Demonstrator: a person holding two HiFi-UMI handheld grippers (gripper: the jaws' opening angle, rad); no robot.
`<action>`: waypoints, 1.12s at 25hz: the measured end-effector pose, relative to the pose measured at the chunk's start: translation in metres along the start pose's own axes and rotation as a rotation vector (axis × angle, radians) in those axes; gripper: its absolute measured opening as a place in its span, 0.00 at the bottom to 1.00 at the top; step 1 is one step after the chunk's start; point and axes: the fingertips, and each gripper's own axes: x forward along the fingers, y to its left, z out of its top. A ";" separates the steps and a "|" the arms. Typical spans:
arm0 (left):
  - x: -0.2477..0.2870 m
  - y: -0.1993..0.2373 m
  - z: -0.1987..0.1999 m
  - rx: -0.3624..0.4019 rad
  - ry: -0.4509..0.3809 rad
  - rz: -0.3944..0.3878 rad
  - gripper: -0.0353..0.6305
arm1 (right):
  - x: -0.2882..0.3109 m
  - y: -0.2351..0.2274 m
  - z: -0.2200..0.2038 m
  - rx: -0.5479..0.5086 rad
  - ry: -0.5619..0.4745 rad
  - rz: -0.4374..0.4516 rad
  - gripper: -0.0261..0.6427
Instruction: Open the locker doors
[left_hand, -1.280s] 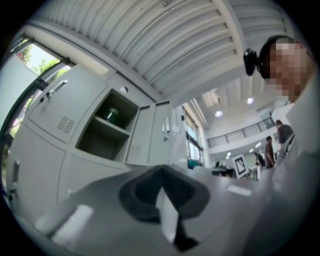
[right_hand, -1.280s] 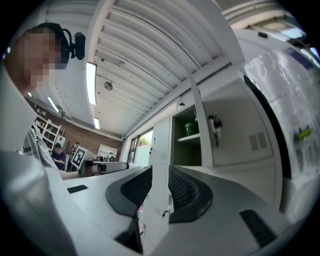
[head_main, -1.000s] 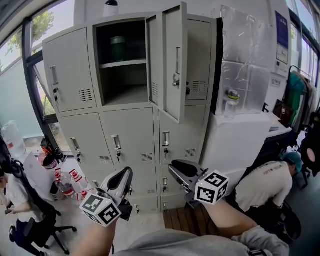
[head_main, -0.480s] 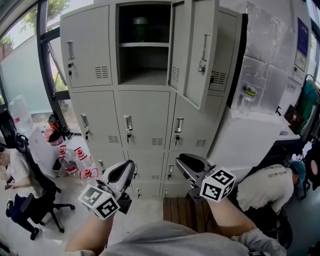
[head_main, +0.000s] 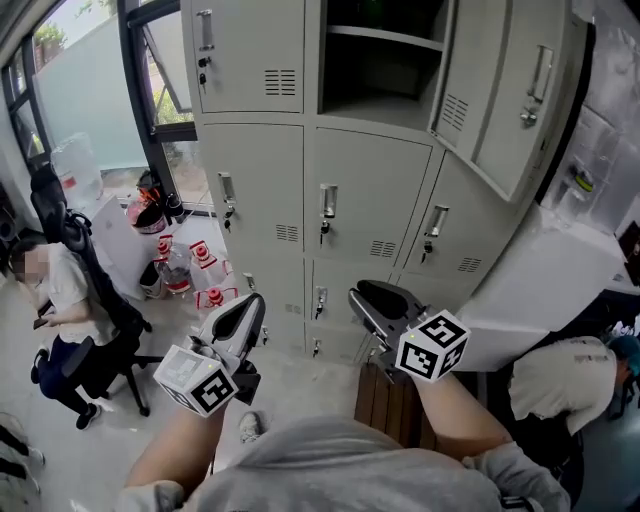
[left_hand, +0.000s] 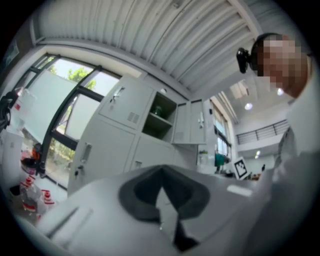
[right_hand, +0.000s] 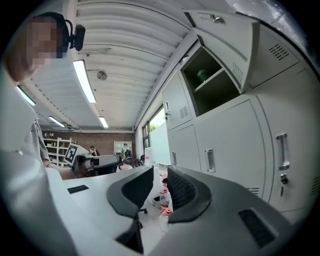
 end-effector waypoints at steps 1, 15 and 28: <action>-0.006 0.018 0.002 0.000 -0.002 0.012 0.06 | 0.021 0.004 -0.004 -0.004 0.009 0.008 0.16; -0.052 0.316 0.053 0.029 0.049 -0.084 0.06 | 0.392 0.002 -0.024 -0.124 0.124 -0.245 0.25; -0.054 0.409 0.039 -0.050 0.100 -0.148 0.06 | 0.496 -0.072 -0.047 -0.141 0.190 -0.549 0.27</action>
